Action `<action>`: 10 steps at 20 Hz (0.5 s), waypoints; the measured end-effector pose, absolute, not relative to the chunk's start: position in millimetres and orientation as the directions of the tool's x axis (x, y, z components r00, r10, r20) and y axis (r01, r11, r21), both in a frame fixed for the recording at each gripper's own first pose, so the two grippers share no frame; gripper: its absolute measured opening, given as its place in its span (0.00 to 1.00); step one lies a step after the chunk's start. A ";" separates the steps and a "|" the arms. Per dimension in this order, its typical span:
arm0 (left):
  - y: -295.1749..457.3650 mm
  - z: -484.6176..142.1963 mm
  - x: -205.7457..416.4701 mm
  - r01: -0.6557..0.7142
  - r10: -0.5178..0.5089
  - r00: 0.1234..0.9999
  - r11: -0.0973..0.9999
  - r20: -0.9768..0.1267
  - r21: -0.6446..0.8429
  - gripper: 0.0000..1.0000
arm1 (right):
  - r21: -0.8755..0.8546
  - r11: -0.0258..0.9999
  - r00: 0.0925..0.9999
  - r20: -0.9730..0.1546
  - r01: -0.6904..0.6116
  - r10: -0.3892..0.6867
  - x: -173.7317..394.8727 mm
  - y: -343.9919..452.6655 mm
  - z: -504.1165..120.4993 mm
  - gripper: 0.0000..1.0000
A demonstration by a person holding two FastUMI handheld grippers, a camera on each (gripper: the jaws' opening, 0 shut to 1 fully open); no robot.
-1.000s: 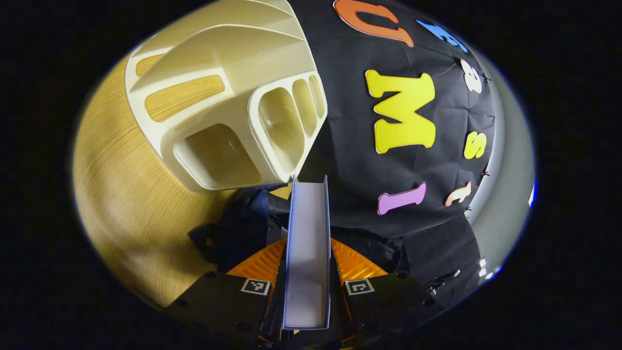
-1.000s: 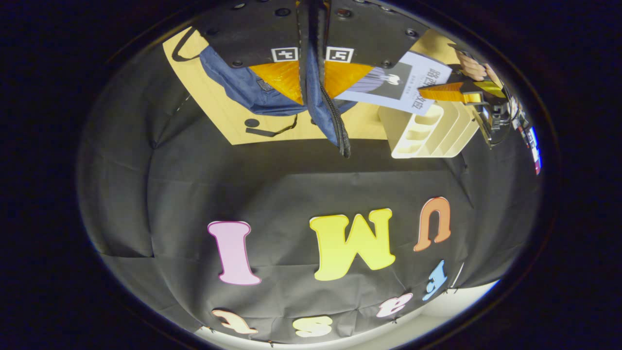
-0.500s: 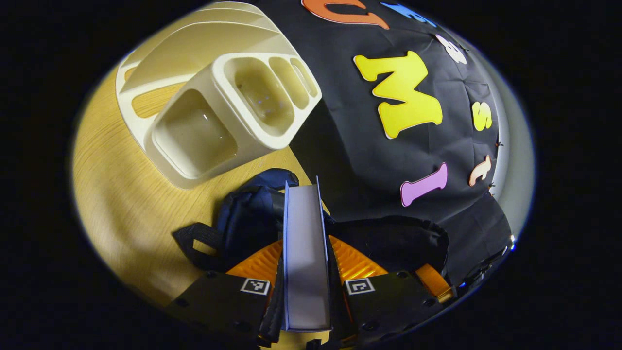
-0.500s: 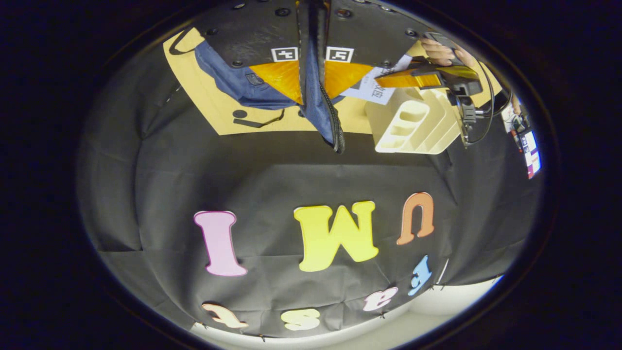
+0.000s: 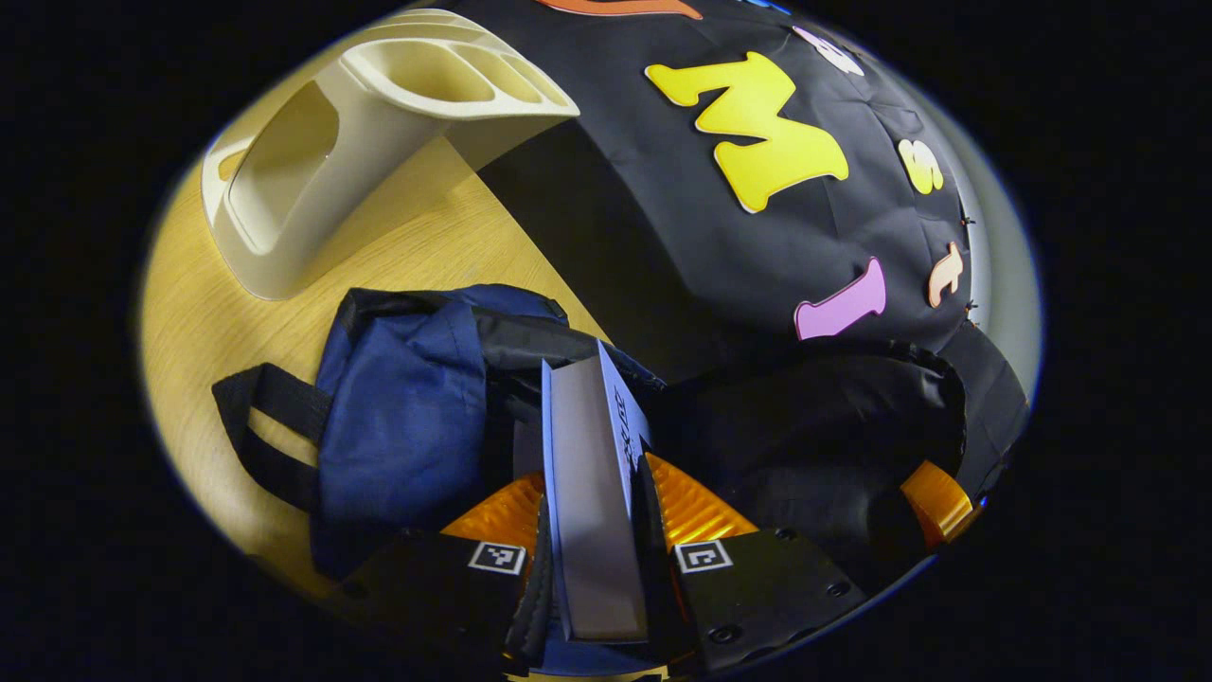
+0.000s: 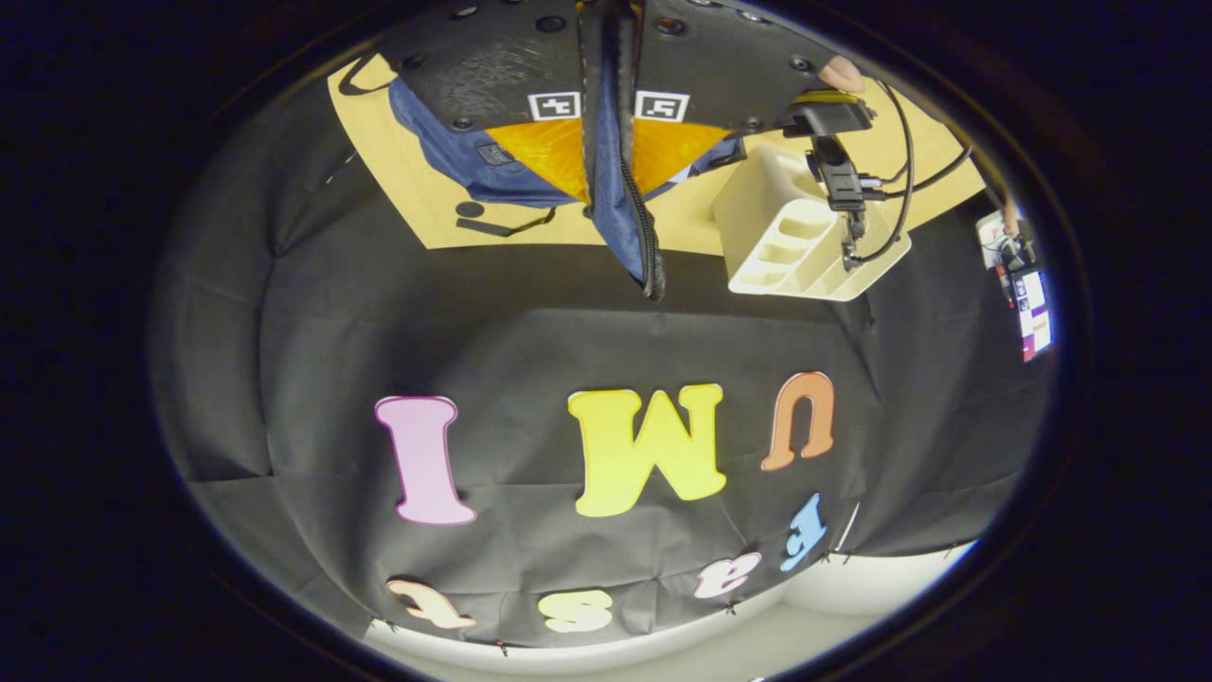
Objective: Open the schoolbag, grab two books from the bookshelf and put them into the schoolbag.
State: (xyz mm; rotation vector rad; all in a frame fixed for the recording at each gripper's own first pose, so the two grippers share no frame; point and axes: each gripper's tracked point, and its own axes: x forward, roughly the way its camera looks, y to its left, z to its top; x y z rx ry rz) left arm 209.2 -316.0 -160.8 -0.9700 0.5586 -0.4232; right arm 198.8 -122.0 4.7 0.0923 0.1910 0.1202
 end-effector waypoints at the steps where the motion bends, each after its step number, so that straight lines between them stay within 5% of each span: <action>1: -317.9 -160.9 210.4 0.095 -0.561 0.789 0.514 -0.250 -0.853 0.43 | 0.114 0.987 0.974 -0.184 -0.111 0.131 197.6 -126.2 1.4 0.06; 10: -348.7 -162.6 215.7 0.100 -0.536 0.801 0.558 -0.266 -0.824 0.43 | 0.202 0.971 0.962 -0.212 -0.128 0.171 196.7 -141.9 -22.2 0.06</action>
